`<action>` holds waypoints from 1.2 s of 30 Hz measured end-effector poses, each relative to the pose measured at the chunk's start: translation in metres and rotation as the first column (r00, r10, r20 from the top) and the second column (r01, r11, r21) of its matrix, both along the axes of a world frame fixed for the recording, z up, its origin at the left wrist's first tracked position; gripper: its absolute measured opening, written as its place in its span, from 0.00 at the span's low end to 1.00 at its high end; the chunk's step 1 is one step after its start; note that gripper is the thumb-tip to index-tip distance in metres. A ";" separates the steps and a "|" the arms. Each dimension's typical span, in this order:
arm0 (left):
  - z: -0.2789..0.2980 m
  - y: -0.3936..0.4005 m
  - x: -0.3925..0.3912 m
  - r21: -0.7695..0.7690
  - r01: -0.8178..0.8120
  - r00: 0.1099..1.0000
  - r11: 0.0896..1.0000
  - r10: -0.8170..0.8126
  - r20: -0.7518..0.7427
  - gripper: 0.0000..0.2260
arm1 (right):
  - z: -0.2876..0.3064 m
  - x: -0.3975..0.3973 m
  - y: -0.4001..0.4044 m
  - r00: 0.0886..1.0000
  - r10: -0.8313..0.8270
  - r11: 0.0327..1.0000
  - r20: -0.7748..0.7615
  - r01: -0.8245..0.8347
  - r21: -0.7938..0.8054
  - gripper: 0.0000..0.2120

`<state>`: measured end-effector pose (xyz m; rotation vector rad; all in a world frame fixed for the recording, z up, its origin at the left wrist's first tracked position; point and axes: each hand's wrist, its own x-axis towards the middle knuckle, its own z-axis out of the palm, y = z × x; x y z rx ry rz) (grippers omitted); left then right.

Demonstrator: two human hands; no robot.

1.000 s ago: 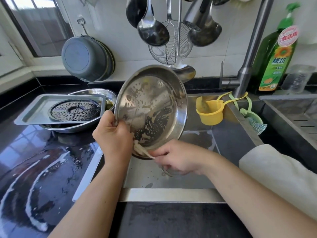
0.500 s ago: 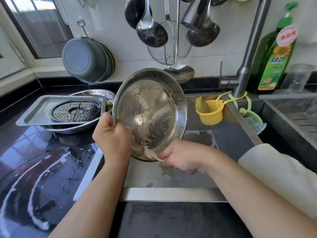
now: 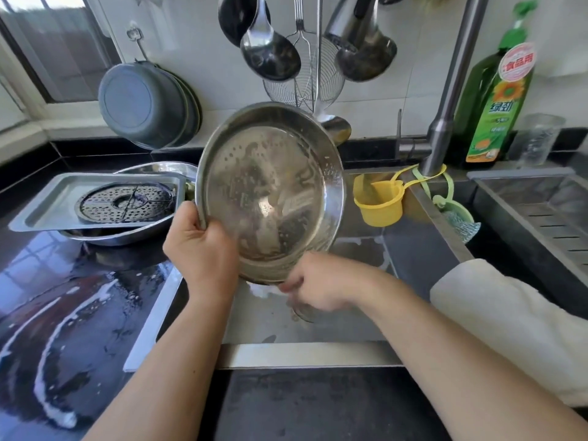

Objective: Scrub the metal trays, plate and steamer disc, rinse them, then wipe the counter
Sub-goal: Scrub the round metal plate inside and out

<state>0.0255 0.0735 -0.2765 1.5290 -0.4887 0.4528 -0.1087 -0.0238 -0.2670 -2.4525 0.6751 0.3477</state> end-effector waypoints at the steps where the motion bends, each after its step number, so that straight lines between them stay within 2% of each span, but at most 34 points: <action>1: 0.001 0.002 -0.001 0.022 -0.014 1.000 1.000 0.013 0.026 0.18 | 0.001 -0.002 -0.007 0.997 -0.070 0.997 -0.029 0.071 0.034 0.15; 3: 0.002 0.005 -0.001 0.061 -0.038 0.999 0.997 0.036 0.031 0.17 | 0.004 -0.017 -0.019 0.972 -0.155 0.987 -0.177 0.161 0.024 0.15; 4: 0.002 0.007 0.001 0.078 -0.046 0.999 0.996 0.045 0.017 0.16 | 0.004 -0.026 -0.025 0.957 -0.151 0.989 -0.248 0.146 -0.038 0.14; 6: -0.001 0.008 0.008 0.124 -0.049 0.999 0.991 0.050 -0.002 0.14 | 0.009 -0.039 -0.037 0.948 -0.162 0.984 -0.273 0.133 -0.121 0.14; 9: -0.006 0.007 0.012 0.212 -0.034 0.999 0.977 0.037 -0.007 0.10 | 0.017 -0.038 -0.054 0.970 -0.219 0.963 -0.108 0.197 -0.186 0.14; 11: -0.008 0.006 0.011 0.249 -0.021 1.000 0.968 0.024 -0.009 0.11 | 0.015 -0.030 -0.052 0.975 -0.215 0.976 0.056 0.217 -0.033 0.13; 12: -0.008 0.006 0.011 0.258 -0.015 1.000 0.966 0.019 -0.013 0.13 | 0.012 -0.026 -0.044 0.985 -0.158 0.987 0.073 0.156 0.032 0.14; 13: -0.007 0.006 0.010 0.260 -0.004 1.000 0.966 0.010 -0.020 0.14 | 0.011 -0.022 -0.030 0.991 -0.127 0.987 0.050 0.122 0.107 0.15; 15: -0.006 0.005 0.010 0.245 0.032 0.999 0.969 -0.023 -0.043 0.16 | 0.002 -0.016 -0.018 0.993 -0.075 0.993 -0.087 0.082 0.090 0.17; 19: -0.010 0.005 0.013 0.264 0.110 0.991 0.958 -0.087 -0.098 0.15 | -0.010 -0.010 -0.042 0.934 -0.216 0.972 -0.284 0.178 -0.152 0.19; 22: -0.013 0.003 0.017 0.308 0.166 0.985 0.937 -0.144 -0.095 0.10 | -0.020 -0.013 -0.062 0.881 -0.445 0.878 -0.161 0.394 -0.271 0.22; 25: -0.014 0.003 0.019 0.344 0.174 0.985 0.923 -0.159 -0.074 0.10 | -0.020 -0.023 -0.071 0.798 -0.596 0.764 0.094 0.599 -0.239 0.17; 28: -0.012 0.006 0.012 0.336 0.245 0.969 0.910 -0.237 -0.065 0.14 | -0.015 -0.028 -0.078 0.687 -0.665 0.657 0.293 0.725 -0.208 0.11; 30: -0.009 0.008 0.008 0.333 0.289 0.957 0.898 -0.280 -0.076 0.17 | -0.012 -0.027 -0.073 0.646 -0.674 0.625 0.359 0.757 -0.189 0.12; 34: -0.003 0.010 0.003 0.339 0.302 0.952 0.891 -0.297 -0.066 0.18 | -0.008 -0.023 -0.068 0.636 -0.584 0.640 0.504 0.743 -0.196 0.14; 36: -0.004 0.008 0.003 0.339 0.287 0.957 0.896 -0.280 -0.072 0.18 | -0.014 -0.024 -0.071 0.673 -0.623 0.641 0.398 0.731 -0.234 0.12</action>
